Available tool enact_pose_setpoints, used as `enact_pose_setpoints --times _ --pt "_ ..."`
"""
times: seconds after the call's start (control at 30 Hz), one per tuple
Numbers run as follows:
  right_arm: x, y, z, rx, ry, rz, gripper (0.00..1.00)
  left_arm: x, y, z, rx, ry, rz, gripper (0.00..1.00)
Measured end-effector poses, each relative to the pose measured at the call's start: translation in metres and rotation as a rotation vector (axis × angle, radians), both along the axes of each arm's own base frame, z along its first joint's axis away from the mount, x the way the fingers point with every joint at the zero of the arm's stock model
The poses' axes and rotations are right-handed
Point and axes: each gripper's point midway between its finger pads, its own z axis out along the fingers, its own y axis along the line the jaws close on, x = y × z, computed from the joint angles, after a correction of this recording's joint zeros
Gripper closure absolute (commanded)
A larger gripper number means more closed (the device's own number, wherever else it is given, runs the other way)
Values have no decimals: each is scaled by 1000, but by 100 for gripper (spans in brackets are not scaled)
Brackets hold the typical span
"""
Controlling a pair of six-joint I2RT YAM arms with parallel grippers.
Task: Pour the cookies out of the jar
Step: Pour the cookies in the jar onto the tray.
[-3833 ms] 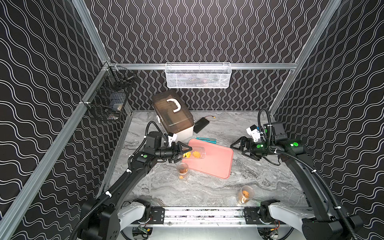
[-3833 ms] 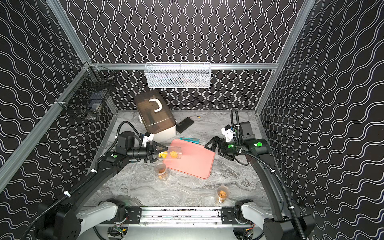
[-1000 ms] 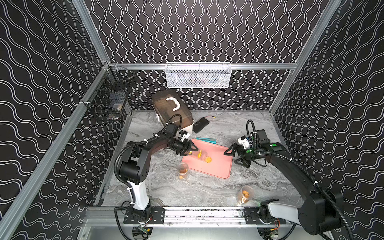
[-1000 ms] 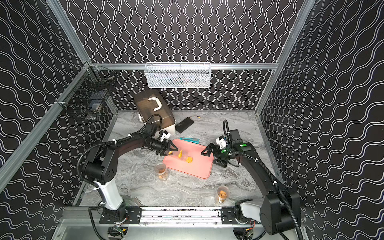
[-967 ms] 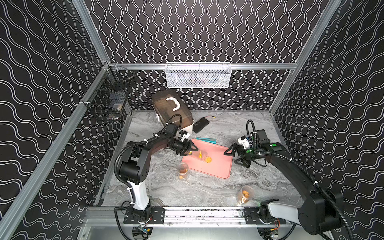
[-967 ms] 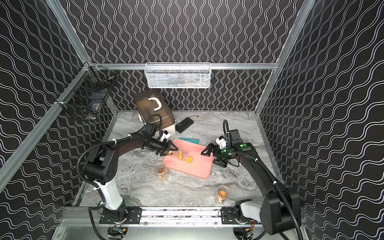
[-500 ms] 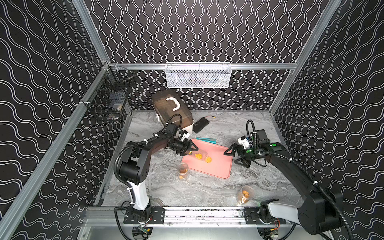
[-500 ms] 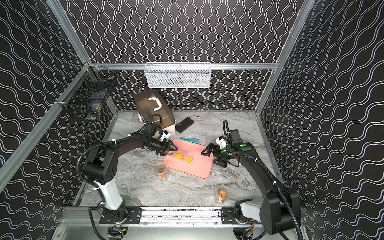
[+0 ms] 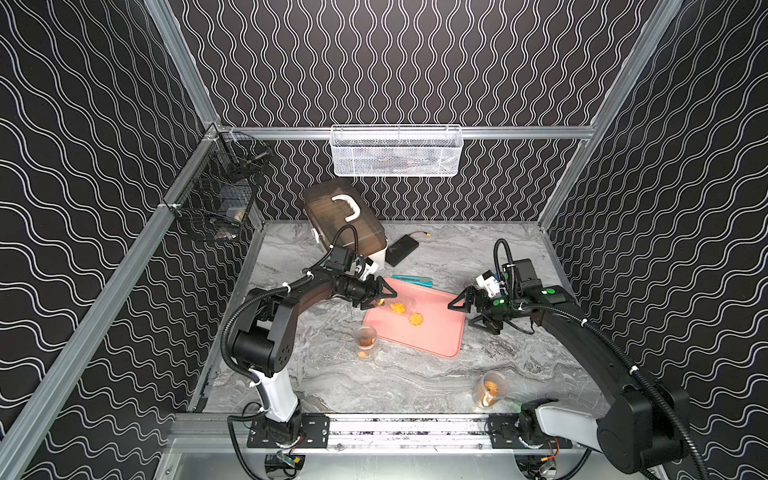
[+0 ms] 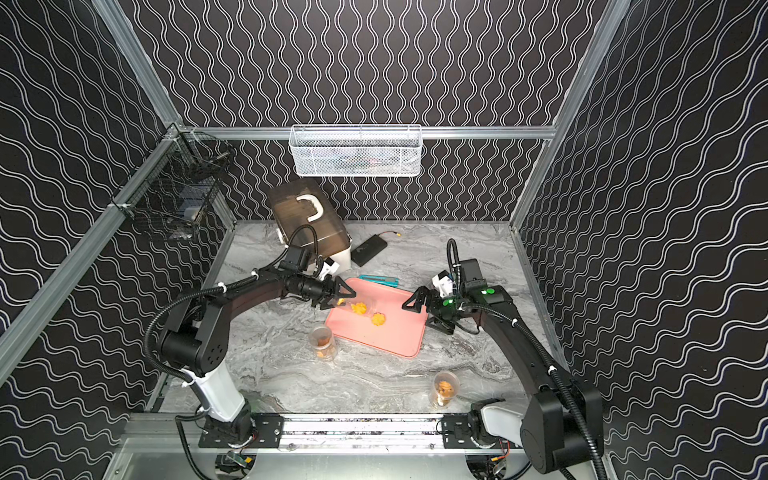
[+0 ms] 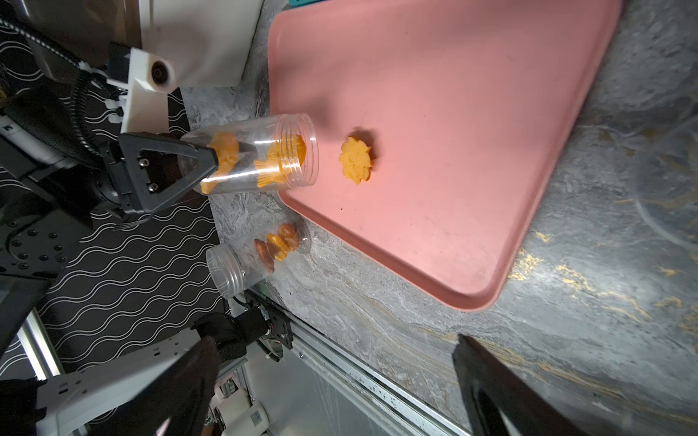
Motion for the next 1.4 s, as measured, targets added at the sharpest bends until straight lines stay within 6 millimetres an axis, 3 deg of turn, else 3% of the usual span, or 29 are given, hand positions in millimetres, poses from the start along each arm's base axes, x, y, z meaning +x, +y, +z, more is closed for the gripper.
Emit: enact_pose_setpoints --times 0.6,1.4 --pt "2 0 4 -2 -10 1 0 0 0 0 165 -51 -14 61" --pt "2 1 4 -1 -8 0 0 -3 -2 4 130 -44 -32 61"
